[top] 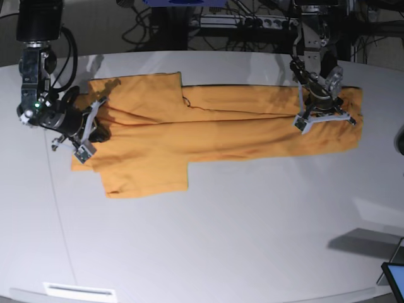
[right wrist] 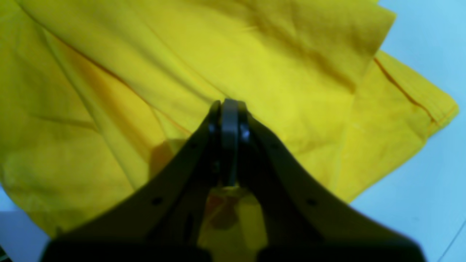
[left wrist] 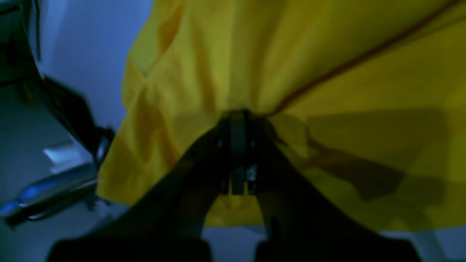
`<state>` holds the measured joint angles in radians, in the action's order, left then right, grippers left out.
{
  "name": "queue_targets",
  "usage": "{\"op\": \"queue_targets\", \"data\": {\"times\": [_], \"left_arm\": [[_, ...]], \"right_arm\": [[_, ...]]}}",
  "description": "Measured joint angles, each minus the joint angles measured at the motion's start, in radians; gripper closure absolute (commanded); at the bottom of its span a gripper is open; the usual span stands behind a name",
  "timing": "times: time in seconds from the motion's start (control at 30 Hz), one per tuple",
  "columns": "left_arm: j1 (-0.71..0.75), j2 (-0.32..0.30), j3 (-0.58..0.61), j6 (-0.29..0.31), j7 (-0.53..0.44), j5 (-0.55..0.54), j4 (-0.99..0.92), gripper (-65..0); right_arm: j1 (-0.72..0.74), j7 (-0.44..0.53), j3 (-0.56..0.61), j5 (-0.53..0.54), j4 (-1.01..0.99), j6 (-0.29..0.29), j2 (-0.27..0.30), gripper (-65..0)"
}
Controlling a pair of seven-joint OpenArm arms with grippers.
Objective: Fold the T-shirt properly
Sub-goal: 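Drag the strip with both grippers, shifting it along the table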
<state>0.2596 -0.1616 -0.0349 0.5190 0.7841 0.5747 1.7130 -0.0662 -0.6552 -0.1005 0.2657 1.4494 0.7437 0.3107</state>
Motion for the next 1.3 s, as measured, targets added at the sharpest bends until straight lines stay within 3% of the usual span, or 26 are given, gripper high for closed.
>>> {"op": "queue_targets", "data": {"times": [0.27,0.57,0.97,1.3], "left_arm": [[-0.007,0.057,0.036,-0.015,0.007,0.058,0.006,0.0],[-0.031,0.092,0.068,-0.014,-0.017,0.035,0.01,0.0],[-0.056,0.095,0.194,-0.004,-0.004,0.046,0.008,0.0],[-0.071,0.12,0.206,0.0,-0.016,0.019,0.009,0.0]], "right_arm": [[0.02,0.06,-0.027,0.042,-0.087,0.009,0.031,0.0],[0.036,0.064,-0.084,0.027,-0.13,0.012,0.08,0.0],[0.027,0.063,-0.09,-0.003,-0.131,-0.011,0.123,0.0],[0.015,0.063,-0.092,-0.003,-0.131,-0.019,0.143,0.0]]}}
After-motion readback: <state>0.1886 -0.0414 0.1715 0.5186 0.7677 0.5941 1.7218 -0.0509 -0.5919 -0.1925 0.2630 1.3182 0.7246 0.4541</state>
